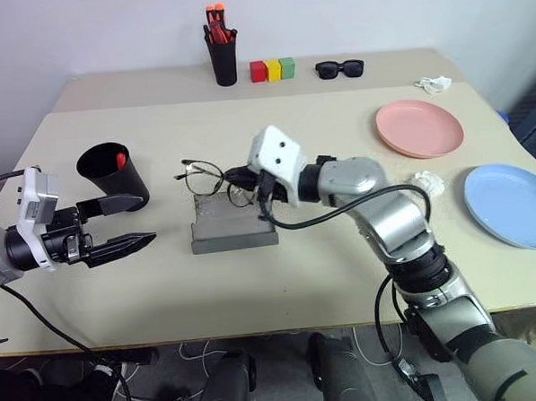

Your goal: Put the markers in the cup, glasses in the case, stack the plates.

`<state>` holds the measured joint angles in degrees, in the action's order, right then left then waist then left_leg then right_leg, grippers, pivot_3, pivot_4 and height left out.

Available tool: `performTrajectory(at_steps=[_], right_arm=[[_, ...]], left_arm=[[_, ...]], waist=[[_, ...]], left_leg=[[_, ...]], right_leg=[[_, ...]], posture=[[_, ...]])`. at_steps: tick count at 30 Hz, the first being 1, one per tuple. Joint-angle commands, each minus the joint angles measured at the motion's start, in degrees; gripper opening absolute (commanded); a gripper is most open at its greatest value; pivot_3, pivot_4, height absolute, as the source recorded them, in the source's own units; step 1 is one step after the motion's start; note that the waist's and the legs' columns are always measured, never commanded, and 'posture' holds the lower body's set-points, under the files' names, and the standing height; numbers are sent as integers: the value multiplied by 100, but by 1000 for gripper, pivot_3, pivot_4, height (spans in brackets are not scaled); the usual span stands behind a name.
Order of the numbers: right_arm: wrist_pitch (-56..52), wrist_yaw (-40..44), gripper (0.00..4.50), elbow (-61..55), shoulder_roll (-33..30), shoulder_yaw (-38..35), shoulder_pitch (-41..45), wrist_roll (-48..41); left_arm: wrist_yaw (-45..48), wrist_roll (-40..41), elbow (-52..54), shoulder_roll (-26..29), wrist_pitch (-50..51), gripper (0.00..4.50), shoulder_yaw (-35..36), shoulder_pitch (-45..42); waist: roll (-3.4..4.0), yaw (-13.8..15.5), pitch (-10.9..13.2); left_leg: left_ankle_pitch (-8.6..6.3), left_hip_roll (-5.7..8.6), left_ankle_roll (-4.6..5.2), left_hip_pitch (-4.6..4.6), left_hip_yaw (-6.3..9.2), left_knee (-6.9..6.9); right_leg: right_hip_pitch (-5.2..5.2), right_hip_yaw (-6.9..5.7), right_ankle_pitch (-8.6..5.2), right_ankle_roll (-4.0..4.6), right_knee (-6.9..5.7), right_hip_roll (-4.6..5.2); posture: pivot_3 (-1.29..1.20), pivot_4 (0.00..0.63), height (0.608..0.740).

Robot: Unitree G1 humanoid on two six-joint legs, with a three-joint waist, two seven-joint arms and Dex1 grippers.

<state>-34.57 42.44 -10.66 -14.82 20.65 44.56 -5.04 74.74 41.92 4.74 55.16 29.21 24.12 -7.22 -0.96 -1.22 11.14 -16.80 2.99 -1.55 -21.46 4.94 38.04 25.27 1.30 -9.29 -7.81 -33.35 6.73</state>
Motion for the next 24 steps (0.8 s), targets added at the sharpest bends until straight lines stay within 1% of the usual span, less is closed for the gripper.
performTrajectory(at_steps=[1,4,9,12,17,19,24], right_arm=[[423,-292,60,344,254,189,48,240],[546,-391,60,605,255,398,-11,503],[247,-350,60,770,246,644,-96,671],[-19,-208,60,576,222,740,-189,648],[-625,-178,60,513,292,646,-96,561],[-686,-126,60,474,279,662,-84,546],[-681,4,60,411,84,993,-144,760]], left_arm=[[14,65,146,22,-85,4500,188,8],[13,76,165,7,-90,4500,177,7],[-12,31,193,-44,-156,4500,141,10],[-15,42,171,-54,-158,4500,132,-2],[-26,9,165,-89,-219,4500,99,16],[-29,-4,169,-97,-235,4500,92,13],[-32,-13,135,-109,-236,4500,60,-42]], waist=[[0,-10,0],[1,-14,0],[1,-23,0],[0,-59,0],[1,-132,0],[0,-134,0],[1,-135,0]], left_leg=[[0,0,0,1,0,-1],[1,0,-1,1,0,-2],[1,0,-2,1,0,-3],[1,0,-2,0,1,-5],[1,0,-2,1,2,-7],[1,0,-2,1,2,-8],[1,0,-2,0,2,-9]], right_leg=[[0,0,0,0,-1,0],[2,0,0,1,-4,-1],[2,0,0,1,-3,-1],[4,-1,-1,1,-4,-1],[4,-1,-1,1,-4,-1],[6,0,-1,2,-5,-1],[7,-1,-2,2,-5,-1]], posture=[[0,150,740],[0,150,740],[0,150,740],[0,150,740],[0,150,740],[0,150,740],[0,150,740]])
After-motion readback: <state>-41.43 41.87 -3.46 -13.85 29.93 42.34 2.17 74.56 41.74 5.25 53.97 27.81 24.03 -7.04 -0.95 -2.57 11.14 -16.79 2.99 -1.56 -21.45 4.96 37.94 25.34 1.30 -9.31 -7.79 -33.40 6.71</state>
